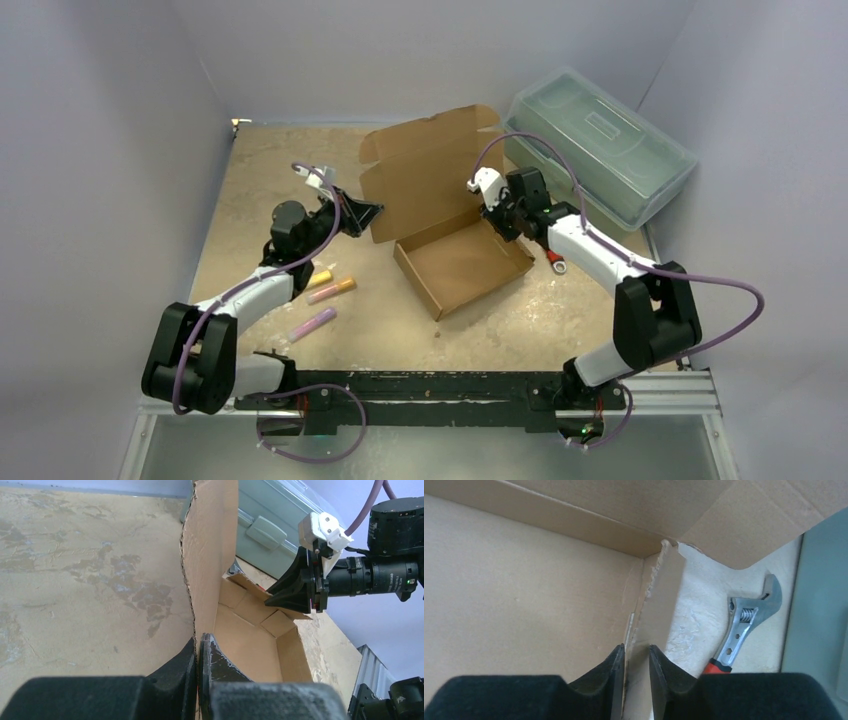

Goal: Fold the paper box
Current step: Fold the paper box at the center of the board.

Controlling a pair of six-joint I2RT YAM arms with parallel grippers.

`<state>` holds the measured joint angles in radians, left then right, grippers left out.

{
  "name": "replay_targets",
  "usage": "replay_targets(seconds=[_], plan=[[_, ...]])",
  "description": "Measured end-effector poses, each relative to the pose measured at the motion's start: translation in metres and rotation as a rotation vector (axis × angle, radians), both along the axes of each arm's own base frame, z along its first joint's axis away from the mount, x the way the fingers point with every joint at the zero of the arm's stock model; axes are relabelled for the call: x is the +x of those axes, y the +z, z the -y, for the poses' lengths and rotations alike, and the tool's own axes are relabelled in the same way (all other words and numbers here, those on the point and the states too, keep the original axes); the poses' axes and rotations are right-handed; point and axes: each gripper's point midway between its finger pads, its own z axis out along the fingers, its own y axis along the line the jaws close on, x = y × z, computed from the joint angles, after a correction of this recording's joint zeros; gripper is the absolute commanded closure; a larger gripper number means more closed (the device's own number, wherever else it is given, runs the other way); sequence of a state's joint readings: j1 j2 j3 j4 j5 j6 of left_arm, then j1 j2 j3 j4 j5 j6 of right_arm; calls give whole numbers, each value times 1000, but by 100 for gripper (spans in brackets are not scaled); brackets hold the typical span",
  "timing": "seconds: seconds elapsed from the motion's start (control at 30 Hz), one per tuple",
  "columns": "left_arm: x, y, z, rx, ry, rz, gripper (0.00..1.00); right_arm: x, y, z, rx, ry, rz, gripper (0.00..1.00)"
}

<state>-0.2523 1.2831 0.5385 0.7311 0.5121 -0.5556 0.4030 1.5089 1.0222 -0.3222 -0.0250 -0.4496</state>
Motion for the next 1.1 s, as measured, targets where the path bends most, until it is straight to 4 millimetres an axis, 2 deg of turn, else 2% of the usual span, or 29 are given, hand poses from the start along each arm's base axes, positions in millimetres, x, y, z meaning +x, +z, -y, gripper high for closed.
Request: replay_targets(seconds=[0.17,0.33,0.5,0.63,0.77,0.93,1.1], plan=[[-1,-3,1,4,-5,-14,100,-4,3,3,117,8,-54,57],[-2,-3,2,5,-7,-14,100,-11,2,11,235,12,-130,55],[-2,-3,2,7,-7,-13,100,-21,-5,9,331,35,-222,53],[-2,-4,2,13,-6,-10,100,-27,-1,9,415,49,-263,58],[-3,-4,2,18,-8,-6,100,-29,1,8,477,53,-292,75],[-4,-4,3,18,-11,-8,100,-37,-11,0,532,78,-376,77],[-4,-5,3,19,-11,-14,100,-42,-11,-4,553,90,-402,80]])
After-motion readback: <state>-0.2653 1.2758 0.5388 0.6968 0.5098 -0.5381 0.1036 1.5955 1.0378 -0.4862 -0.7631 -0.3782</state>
